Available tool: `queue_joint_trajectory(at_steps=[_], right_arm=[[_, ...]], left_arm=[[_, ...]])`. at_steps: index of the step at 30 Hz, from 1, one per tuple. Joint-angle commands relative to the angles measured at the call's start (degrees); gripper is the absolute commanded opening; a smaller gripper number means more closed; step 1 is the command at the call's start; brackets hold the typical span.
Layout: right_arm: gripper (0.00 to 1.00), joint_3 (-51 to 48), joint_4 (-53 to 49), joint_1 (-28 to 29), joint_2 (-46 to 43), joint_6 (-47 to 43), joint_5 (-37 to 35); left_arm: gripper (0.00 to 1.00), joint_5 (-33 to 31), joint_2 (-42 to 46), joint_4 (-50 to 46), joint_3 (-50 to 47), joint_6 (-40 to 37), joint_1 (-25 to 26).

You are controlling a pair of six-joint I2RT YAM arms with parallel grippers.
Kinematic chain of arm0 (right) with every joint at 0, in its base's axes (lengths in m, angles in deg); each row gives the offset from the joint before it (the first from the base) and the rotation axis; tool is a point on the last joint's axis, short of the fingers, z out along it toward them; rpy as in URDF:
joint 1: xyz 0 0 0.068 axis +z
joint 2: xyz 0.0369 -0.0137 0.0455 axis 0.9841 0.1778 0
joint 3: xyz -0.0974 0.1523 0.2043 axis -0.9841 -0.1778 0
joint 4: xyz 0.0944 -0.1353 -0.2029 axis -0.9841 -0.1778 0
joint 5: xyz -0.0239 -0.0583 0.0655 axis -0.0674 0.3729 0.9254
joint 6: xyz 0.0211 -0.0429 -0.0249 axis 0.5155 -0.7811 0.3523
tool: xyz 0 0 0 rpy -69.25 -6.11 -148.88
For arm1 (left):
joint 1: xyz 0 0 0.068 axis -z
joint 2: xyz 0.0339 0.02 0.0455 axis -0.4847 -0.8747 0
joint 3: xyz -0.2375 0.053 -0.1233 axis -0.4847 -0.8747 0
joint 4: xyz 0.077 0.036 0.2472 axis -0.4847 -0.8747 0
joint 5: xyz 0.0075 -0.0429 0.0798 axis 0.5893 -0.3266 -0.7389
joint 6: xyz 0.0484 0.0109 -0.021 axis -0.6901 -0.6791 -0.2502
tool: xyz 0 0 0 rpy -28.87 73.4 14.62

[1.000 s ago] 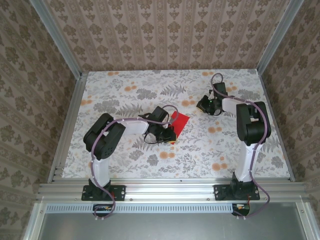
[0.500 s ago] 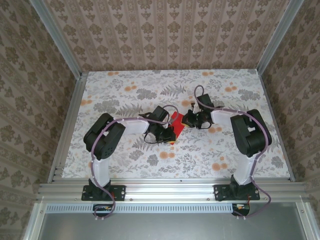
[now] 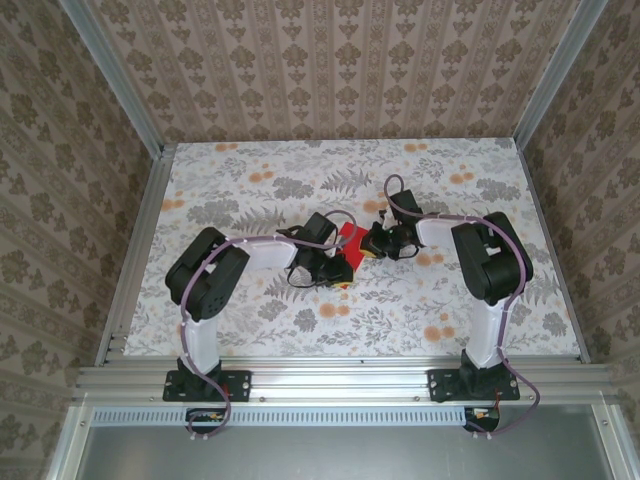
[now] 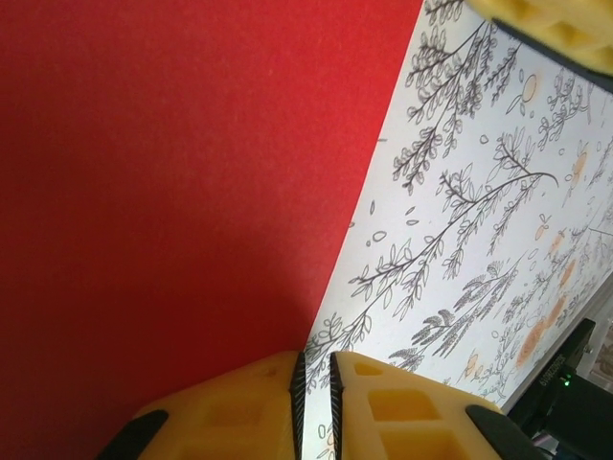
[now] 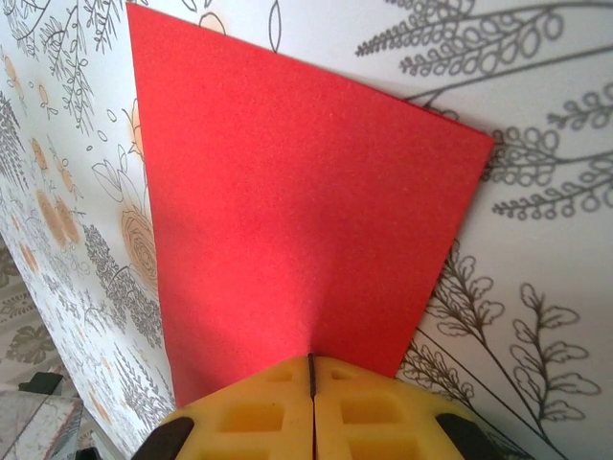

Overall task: Fold a paper plane with a square sheet of paper (pick it up from the middle)
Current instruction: First fold in half a square sheet of paper at the center of the table.

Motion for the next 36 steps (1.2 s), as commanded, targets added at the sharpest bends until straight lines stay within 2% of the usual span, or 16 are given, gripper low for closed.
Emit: queue_joint_trajectory(at_steps=[1, 9, 17, 20, 24, 29, 33, 36], right_arm=[[0.08, -0.02, -3.85, -0.03, 3.78, 1.17, -6.14], [0.08, 0.97, -6.38, -0.06, 4.17, 0.12, -7.50], [0.08, 2.28, -7.81, 0.10, 4.01, -1.48, -6.26], [0.08, 3.09, -8.81, 0.09, 3.73, -2.70, -5.37], [0.08, 3.90, -8.13, 0.44, 1.87, -6.39, -1.16], [0.10, 8.90, -12.76, 1.73, 0.46, -14.26, 3.28], [0.16, 11.64, -17.84, 2.71, -2.32, -15.70, -5.18], [0.30, 12.75, -20.60, 4.75, -4.02, -13.30, -16.79]], left_arm=[[0.16, -1.32, 1.01, -5.09, -2.55, -1.25, 0.56], [0.11, -3.22, 1.27, -10.20, -2.62, -3.85, 1.63], [0.12, -0.42, 4.29, -14.04, 0.60, -10.91, 1.56], [0.14, -1.83, 6.83, -13.70, 0.90, -10.49, 0.70], [0.21, -7.02, 11.94, -12.59, -0.15, -7.09, -3.33], [0.41, -13.35, 15.95, -12.23, -0.57, -4.24, -9.25], [0.54, -14.73, 15.19, -11.06, -1.27, -1.96, -13.01], [0.60, -15.44, 14.98, -9.43, -2.57, 0.06, -14.29]])
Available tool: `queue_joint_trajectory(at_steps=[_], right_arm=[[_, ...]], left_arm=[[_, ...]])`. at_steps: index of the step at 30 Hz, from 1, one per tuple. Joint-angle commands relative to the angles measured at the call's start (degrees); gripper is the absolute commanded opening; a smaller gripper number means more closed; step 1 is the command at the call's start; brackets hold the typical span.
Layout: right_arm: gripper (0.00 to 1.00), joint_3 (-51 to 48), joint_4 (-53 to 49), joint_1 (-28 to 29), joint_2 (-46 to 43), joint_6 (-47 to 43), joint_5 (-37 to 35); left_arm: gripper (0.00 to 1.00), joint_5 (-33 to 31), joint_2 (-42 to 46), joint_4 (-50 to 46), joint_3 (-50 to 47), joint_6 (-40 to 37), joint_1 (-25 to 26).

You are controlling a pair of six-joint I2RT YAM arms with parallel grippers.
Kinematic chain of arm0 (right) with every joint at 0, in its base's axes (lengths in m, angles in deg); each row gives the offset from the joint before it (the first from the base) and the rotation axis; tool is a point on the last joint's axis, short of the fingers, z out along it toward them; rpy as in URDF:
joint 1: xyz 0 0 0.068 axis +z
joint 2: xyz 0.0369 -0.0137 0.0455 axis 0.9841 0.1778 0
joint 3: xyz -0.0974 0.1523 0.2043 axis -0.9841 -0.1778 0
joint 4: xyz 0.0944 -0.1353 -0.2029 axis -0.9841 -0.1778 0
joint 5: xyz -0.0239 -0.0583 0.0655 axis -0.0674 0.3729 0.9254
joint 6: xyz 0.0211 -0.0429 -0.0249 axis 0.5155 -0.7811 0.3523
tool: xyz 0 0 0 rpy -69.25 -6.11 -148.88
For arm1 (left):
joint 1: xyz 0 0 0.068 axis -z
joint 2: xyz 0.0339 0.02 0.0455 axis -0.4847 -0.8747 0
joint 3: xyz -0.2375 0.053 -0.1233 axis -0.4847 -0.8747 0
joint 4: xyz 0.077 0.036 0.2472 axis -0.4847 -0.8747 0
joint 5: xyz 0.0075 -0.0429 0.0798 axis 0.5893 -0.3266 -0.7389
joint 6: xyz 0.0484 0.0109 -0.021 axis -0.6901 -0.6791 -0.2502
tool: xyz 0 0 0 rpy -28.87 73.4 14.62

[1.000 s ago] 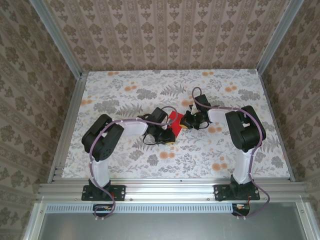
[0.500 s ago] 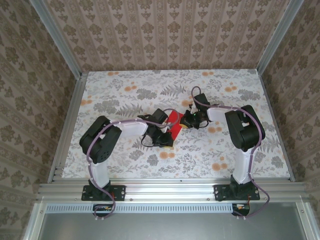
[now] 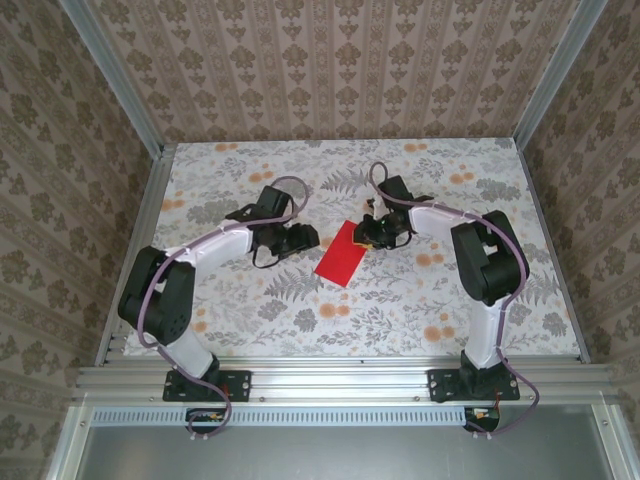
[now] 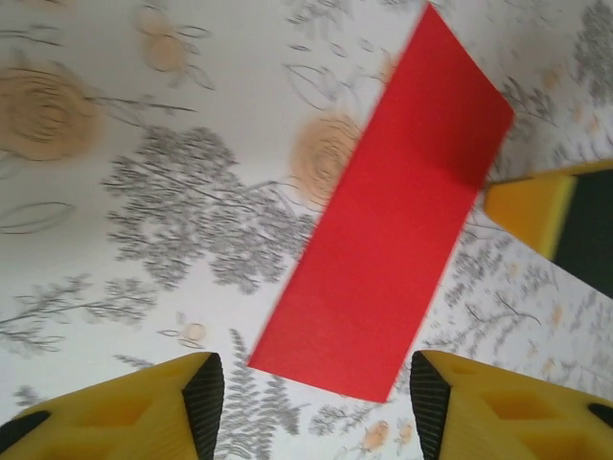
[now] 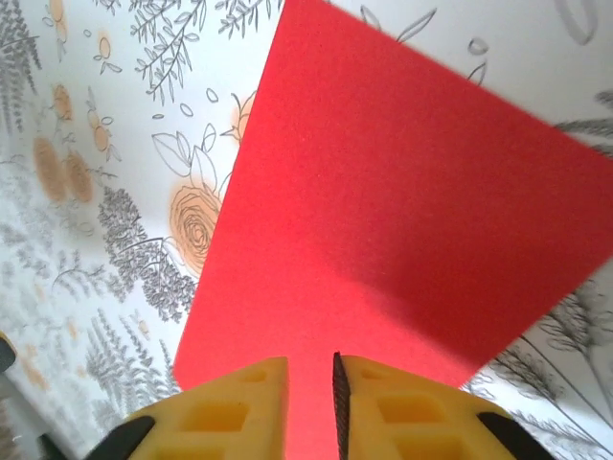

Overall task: Fold a paper plane with a square sheet of paper (pick it up from the middle)
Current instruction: First fold in half a square sheet of paper at the center of the table, then move the paper to the center of the table.

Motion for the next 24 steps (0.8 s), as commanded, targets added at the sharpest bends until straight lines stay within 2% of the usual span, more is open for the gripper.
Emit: queue_joint_trajectory(at_steps=[1, 6, 8, 11, 17, 24], right_arm=[[0.34, 2.27, -6.50, 2.71, -3.50, 0.19, -14.17], [0.46, 7.72, -11.96, 9.56, -0.31, 2.97, -29.11], [0.47, 9.49, -13.17, 11.58, 1.18, 2.90, -32.98], [0.47, 11.32, -14.23, 13.07, 3.69, 2.03, -34.25], [0.47, 12.10, -15.55, 14.31, 7.48, -3.14, -30.39], [0.46, 9.14, -14.88, 15.00, 8.08, -17.52, -18.91]], left_arm=[[0.61, -3.02, -0.46, 0.86, -1.80, 3.40, -0.93], [0.68, -6.22, 2.76, 4.31, -6.62, 6.75, -2.08], [0.69, -7.89, 3.99, 3.85, -8.00, 6.94, -2.20], [0.75, -9.92, 6.63, 5.03, -11.57, 8.20, -2.33], [0.80, -9.17, 11.61, 6.13, -16.36, 9.01, -3.03], [0.82, -4.52, 12.33, 4.25, -16.27, 7.83, -3.09]])
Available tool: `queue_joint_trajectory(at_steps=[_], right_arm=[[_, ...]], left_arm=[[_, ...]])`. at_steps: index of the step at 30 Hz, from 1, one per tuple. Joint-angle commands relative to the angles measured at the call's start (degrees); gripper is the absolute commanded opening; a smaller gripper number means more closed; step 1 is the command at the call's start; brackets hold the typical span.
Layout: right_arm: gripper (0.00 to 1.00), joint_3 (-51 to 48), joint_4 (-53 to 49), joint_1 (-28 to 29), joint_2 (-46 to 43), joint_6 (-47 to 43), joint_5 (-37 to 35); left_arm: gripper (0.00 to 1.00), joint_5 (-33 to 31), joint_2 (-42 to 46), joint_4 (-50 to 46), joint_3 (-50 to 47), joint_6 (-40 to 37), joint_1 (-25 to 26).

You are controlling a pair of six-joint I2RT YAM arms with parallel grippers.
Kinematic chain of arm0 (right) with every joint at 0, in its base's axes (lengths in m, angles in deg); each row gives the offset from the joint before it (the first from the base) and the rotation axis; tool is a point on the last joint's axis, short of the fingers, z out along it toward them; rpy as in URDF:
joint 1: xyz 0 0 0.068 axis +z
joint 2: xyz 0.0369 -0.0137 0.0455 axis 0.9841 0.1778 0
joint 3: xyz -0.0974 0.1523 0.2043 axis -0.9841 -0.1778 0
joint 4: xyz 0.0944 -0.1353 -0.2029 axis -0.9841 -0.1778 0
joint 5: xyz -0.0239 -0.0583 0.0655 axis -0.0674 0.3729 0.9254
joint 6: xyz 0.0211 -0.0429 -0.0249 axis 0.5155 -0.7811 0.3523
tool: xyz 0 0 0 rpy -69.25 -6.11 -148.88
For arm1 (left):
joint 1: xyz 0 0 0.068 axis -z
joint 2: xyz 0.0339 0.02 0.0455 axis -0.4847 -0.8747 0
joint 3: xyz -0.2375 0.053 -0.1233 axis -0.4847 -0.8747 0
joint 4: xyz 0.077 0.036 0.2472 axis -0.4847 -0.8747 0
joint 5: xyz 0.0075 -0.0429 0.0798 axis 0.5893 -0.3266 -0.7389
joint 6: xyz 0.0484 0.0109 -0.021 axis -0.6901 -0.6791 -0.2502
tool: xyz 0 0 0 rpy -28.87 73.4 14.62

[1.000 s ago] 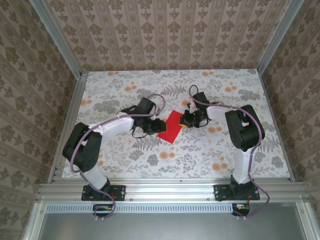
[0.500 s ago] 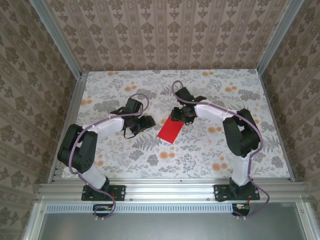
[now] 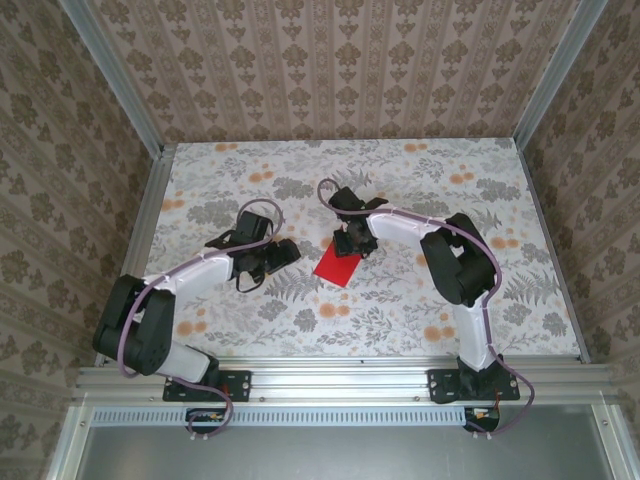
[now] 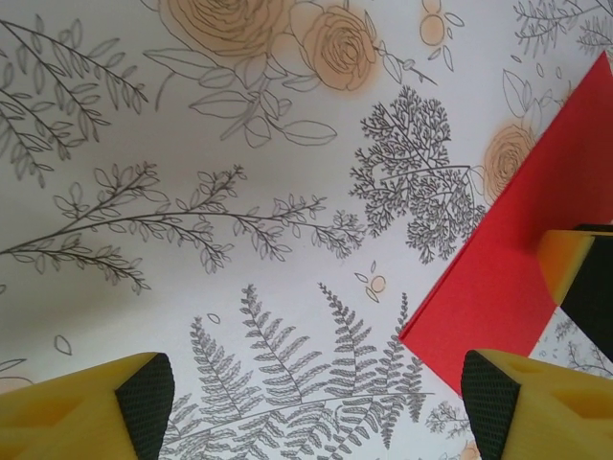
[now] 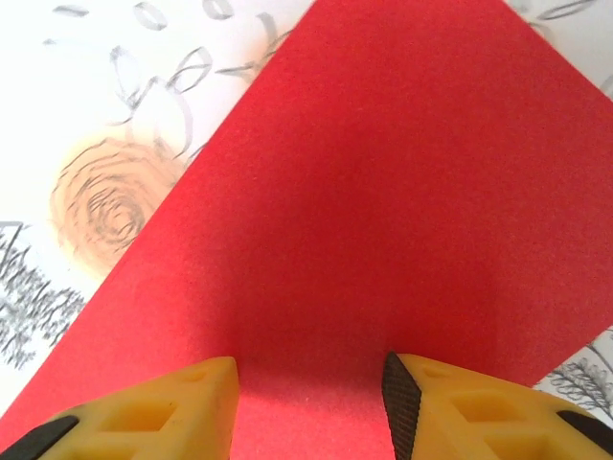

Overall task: Fold a paper plane with a square sheet of paper (pick it up from the middle)
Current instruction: Move the paper to the center of the table.

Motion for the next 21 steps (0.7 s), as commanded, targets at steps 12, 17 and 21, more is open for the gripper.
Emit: queue_joint_trajectory(at_steps=[12, 17, 21], right_arm=[[0.51, -9.14, 1.67, 1.09, -11.69, -16.69, 12.71], [0.51, -12.36, 7.92, 1.09, -16.67, 4.51, 5.75], [0.51, -13.06, 6.89, 1.01, -15.85, 16.25, -1.24]], left_arm=[[0.91, 3.16, 1.81, -0.73, -1.20, 0.08, 1.02], [0.94, 3.24, 1.63, -0.90, -1.32, 0.73, 3.52], [0.93, 4.09, 1.14, 0.93, -2.59, 2.78, 5.08]])
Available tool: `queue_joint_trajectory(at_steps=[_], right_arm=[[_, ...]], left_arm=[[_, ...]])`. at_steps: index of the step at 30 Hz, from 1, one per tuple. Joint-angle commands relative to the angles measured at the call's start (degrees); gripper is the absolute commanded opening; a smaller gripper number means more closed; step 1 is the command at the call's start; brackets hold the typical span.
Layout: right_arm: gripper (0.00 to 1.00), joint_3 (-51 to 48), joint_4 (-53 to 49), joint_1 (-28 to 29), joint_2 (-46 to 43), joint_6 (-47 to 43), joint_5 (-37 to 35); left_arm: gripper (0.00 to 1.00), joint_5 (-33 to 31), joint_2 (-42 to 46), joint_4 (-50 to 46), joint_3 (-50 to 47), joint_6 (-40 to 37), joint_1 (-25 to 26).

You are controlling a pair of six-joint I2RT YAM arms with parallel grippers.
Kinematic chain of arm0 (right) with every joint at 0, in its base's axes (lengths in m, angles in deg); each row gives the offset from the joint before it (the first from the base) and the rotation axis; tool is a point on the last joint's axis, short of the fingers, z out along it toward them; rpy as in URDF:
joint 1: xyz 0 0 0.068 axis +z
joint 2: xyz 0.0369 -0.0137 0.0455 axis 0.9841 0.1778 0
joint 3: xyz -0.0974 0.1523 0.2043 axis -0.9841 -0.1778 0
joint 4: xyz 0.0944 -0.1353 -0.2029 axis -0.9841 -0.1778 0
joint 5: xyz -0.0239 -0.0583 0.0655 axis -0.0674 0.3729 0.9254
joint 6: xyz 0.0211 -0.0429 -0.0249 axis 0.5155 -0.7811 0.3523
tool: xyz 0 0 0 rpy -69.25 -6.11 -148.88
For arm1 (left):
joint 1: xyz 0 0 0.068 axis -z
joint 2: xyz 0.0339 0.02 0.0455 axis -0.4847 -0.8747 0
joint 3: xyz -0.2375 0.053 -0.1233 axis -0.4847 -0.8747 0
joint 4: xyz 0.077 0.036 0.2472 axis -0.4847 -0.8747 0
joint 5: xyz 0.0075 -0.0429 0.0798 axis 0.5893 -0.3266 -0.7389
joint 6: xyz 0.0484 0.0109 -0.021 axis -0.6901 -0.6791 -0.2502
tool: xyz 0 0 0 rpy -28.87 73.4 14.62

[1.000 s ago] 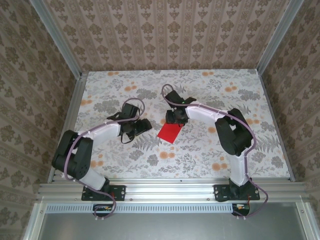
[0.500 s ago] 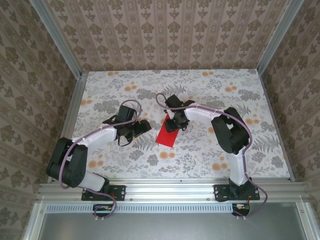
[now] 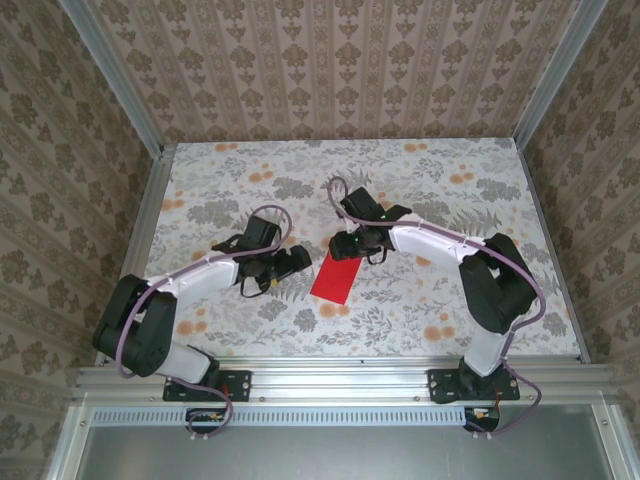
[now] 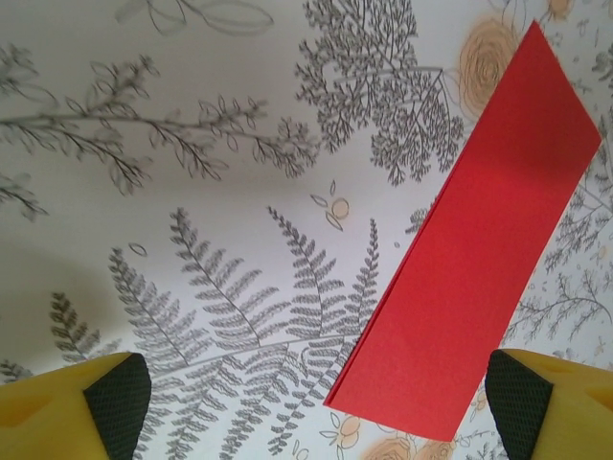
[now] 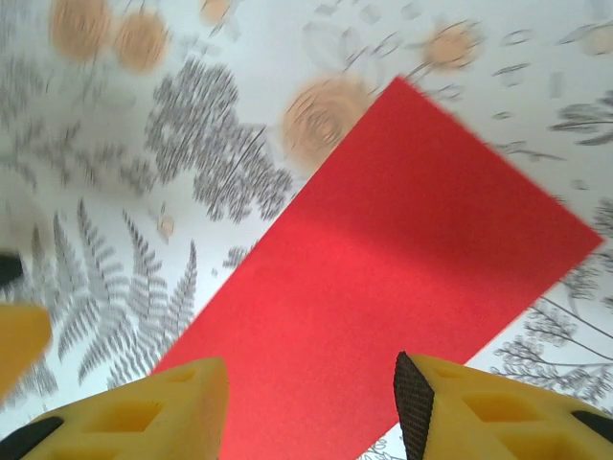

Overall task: Fold a paper plane with a square sheet of paper (pick it up from the middle)
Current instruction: Move the paper to the center of the table, then rotate the square sheet of paper at the center of the table.

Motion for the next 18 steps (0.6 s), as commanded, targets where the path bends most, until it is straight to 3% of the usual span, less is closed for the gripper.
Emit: queue_joint_trajectory(at_steps=[1, 7, 13, 18], right_arm=[[0.51, -1.32, -0.06, 0.02, 1.37, 14.54, -8.32], [0.51, 3.34, -3.53, 0.27, 8.29, 15.85, -10.65], [0.51, 7.74, -4.52, 1.76, 13.51, 8.44, -11.55], [0.51, 9.24, -7.27, 2.48, 17.01, -0.74, -13.01]], left_arm=[[0.93, 1.34, 0.77, 1.15, -1.46, 2.39, 1.21], [0.91, 2.37, -1.68, 1.36, -0.70, 3.32, 2.77], [0.88, 3.79, -3.55, 1.89, 0.10, 3.91, 2.77], [0.76, 6.41, -4.49, 3.13, 0.04, 4.15, 2.82]])
